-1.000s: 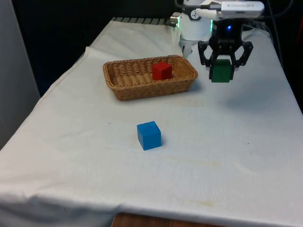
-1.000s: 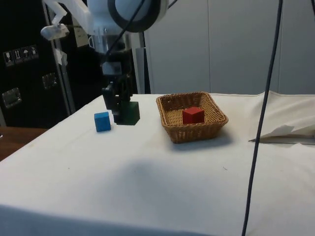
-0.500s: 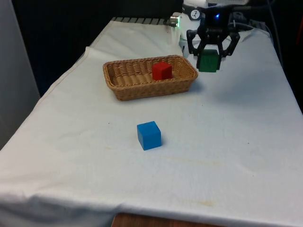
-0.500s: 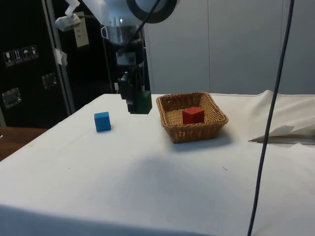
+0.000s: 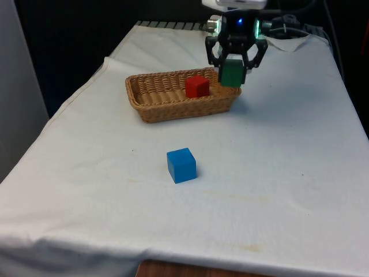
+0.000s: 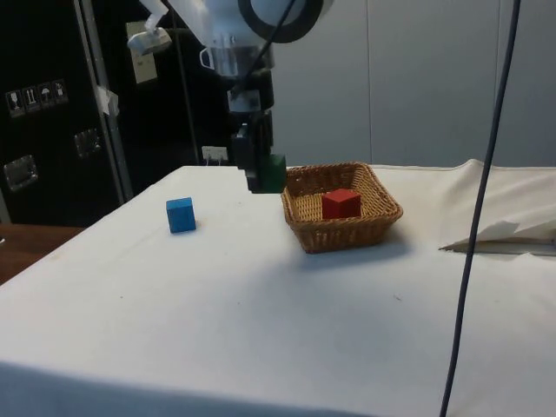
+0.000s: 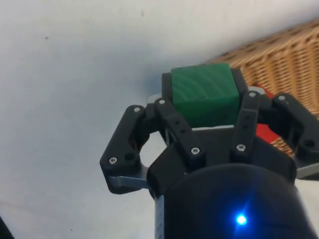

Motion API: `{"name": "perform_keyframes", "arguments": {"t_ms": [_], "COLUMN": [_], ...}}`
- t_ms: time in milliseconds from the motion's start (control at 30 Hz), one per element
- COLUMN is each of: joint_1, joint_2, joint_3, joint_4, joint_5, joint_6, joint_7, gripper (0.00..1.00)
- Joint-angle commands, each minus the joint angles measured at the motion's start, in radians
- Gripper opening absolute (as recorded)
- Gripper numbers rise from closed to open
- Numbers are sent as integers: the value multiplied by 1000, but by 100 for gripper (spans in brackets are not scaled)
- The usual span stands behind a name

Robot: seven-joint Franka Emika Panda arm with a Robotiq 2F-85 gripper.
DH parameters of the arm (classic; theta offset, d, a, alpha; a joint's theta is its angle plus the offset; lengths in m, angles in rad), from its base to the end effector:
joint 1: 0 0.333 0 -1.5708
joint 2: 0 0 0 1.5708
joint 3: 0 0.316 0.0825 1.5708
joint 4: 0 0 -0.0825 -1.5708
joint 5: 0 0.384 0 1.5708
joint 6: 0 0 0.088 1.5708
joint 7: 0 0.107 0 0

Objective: Pick up exactly two blocks and place them into the basket.

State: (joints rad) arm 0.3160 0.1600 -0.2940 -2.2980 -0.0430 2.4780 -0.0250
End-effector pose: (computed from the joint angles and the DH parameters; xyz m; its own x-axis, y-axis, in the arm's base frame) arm 0.5286 0.0114 0.2846 0.9961 0.0854 0.0229 0.0835 -0.9938 0.0741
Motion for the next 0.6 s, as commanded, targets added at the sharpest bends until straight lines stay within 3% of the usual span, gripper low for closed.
{"name": "perform_keyframes", "arguments": {"t_ms": [0, 133, 167, 200, 400, 433, 467, 567], "joint_1": [-5, -8, -2, -8, -9, -3, -9, -10], "joint_2": [-1, 2, 1, 0, -10, -1, -12, -13], "joint_3": [-8, -33, -32, -46, -78, -81, -81, -93], "joint_4": [-9, -14, -11, -17, -19, -13, -18, -15], "joint_5": [4, 6, 0, 5, 21, 5, 25, 41], "joint_6": [13, 18, 7, 20, 18, 15, 17, 14], "joint_7": [-18, -47, -34, -59, -98, -81, -102, -123], "gripper": [1, 1, 1, 1, 1, 1, 1, 1]}}
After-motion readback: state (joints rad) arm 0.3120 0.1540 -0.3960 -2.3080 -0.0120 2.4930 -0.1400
